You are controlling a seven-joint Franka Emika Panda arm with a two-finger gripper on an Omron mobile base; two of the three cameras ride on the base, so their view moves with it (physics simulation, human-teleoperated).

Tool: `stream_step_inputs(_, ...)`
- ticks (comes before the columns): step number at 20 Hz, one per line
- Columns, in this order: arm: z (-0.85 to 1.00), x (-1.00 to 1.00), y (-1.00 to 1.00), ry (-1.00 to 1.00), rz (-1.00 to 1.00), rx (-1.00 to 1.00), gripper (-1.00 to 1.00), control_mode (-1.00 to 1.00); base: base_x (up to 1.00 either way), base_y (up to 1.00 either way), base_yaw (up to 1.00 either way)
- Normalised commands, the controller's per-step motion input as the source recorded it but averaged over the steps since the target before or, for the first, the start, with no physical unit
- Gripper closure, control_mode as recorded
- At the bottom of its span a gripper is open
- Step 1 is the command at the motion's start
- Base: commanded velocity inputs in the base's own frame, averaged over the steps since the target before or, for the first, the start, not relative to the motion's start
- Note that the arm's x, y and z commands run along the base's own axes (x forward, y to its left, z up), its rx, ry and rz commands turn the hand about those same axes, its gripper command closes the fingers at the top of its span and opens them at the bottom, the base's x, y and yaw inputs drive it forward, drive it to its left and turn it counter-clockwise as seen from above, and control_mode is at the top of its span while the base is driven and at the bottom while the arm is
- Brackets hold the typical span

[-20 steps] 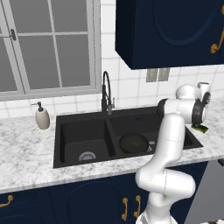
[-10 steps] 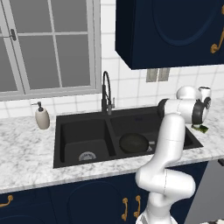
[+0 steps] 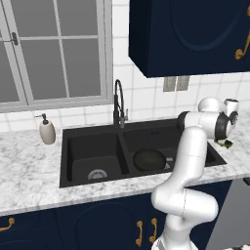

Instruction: Pick the pan and sponge and place them into the sink. Then turn on the water.

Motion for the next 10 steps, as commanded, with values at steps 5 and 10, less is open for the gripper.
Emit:
stream_step_inputs(5,-0.17,0.00,0.00,-0.03,0.00,0.00,1.00,-1.00,0.00,0.00,0.00)
stream_step_inputs(10,0.11,-0.09,0.25,-0.02,0.00,0.00,1.00,-1.00,0.00,0.00,0.00)
